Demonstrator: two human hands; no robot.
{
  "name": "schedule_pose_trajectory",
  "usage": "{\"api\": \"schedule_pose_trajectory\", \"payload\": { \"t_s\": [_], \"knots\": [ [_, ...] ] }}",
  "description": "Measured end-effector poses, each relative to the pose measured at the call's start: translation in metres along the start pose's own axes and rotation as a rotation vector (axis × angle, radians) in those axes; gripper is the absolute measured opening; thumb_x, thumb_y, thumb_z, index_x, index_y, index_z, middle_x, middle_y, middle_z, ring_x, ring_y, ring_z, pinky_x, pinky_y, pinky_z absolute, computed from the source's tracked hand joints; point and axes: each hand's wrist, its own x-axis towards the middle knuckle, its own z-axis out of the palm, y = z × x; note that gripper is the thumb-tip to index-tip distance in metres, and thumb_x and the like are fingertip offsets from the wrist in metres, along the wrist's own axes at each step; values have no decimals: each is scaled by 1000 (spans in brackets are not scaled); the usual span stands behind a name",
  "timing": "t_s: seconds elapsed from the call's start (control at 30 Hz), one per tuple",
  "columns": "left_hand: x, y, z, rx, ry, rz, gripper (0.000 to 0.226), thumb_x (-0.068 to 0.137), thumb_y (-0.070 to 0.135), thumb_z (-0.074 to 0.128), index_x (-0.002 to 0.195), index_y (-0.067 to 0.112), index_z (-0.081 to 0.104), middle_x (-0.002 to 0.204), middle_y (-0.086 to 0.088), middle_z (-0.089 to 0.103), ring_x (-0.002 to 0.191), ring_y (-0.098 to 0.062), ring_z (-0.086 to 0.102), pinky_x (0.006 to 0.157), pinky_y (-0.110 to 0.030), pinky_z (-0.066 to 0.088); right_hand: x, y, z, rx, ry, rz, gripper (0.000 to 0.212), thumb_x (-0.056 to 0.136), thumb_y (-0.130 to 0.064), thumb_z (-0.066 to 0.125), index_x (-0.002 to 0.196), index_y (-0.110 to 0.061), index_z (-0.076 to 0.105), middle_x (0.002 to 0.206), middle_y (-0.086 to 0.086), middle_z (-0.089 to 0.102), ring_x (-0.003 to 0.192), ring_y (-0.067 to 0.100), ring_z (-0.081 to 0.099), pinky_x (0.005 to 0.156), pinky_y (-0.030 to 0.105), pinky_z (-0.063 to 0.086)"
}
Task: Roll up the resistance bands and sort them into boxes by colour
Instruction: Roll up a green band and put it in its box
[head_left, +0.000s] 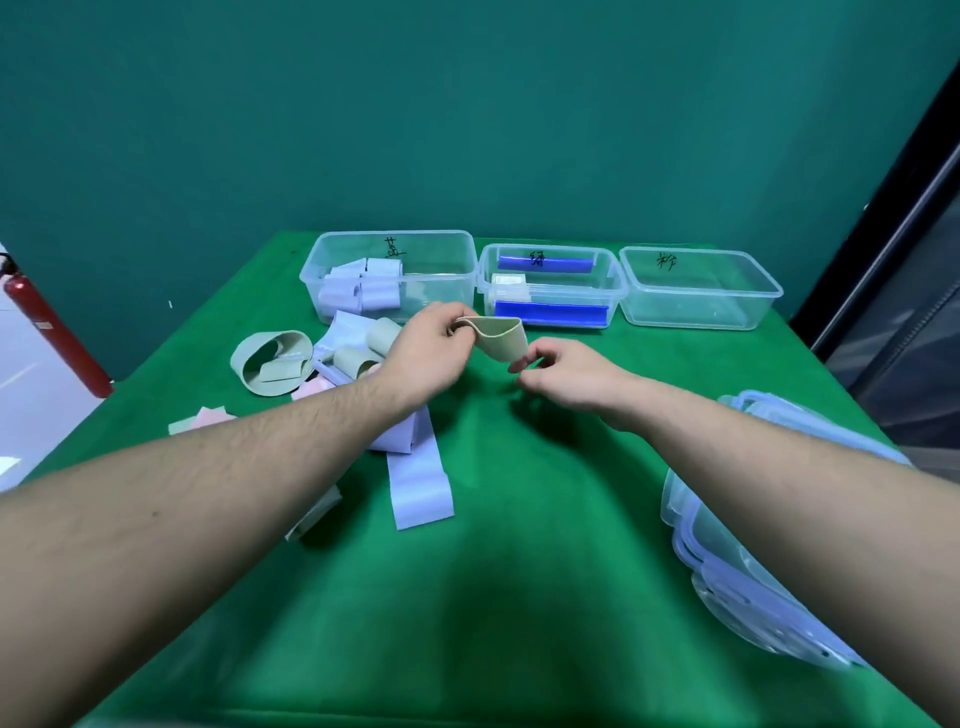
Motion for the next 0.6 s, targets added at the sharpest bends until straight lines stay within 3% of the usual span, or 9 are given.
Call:
{"api": "schedule_pose_trajectory", "payload": {
  "t_s": [0.07, 0.17, 0.23, 0.37, 0.4, 0.47, 0.53, 0.6],
  "knots": [
    [-17, 13, 0, -167, -18, -90, 30, 91, 9, 44, 76, 24, 65, 75, -2, 61, 66, -17, 50, 57, -26, 38, -15, 1, -1, 60, 3, -25, 22, 86, -13, 64, 105, -24, 60, 78, -2, 62, 66, 14, 50, 60, 24, 40],
    [-46, 29, -1, -341, -23, -191, 33, 90, 13, 46, 72, 29, 69, 77, 7, 68, 76, -14, 55, 66, -28, 39, -43, -2, -4, 186, -6, -66, 35, 87, -10, 65, 116, -24, 51, 83, -4, 61, 62, 9, 50, 56, 20, 39],
    [-65, 41, 1, -558, -46, -304, 28, 94, 12, 46, 77, 23, 66, 72, 4, 67, 72, -14, 58, 71, -31, 43, -63, -5, -4, 264, -27, -106, 39, 86, -9, 66, 118, -26, 51, 89, -3, 61, 64, 7, 52, 55, 15, 40],
    [-108, 65, 5, -930, -47, -475, 22, 94, 6, 38, 86, 9, 58, 78, -11, 60, 67, -22, 56, 67, -34, 46, -101, -5, -1, 170, -67, -181, 42, 82, -19, 76, 114, -37, 56, 103, -3, 63, 75, 8, 57, 73, 25, 46],
    [-118, 69, 6, -974, -78, -497, 23, 94, 6, 36, 89, 8, 58, 82, -13, 65, 69, -23, 59, 64, -34, 45, -111, -6, -1, 157, -79, -191, 36, 82, -25, 78, 111, -36, 59, 101, -3, 65, 76, 6, 59, 76, 24, 47],
    [-135, 75, 8, -971, -156, -530, 27, 93, 7, 33, 95, 6, 59, 86, -16, 70, 71, -24, 61, 61, -32, 45, -129, -10, -3, 199, -79, -218, 12, 89, -30, 72, 96, -26, 65, 86, -6, 66, 70, -1, 57, 67, 15, 44],
    [-147, 77, 12, -937, -196, -542, 28, 94, 7, 32, 103, 2, 58, 80, -15, 67, 64, -22, 59, 64, -34, 49, -140, -12, -6, 227, -21, -225, 13, 96, -27, 63, 85, -19, 65, 78, -7, 64, 62, -3, 53, 60, 12, 40],
    [-157, 80, 15, -958, -220, -536, 31, 96, 6, 32, 115, 5, 56, 84, -13, 67, 66, -23, 63, 69, -38, 55, -148, -12, -9, 210, 43, -201, 16, 96, -27, 62, 84, -18, 67, 81, -6, 66, 65, 3, 52, 62, 17, 41]
  ]
}}
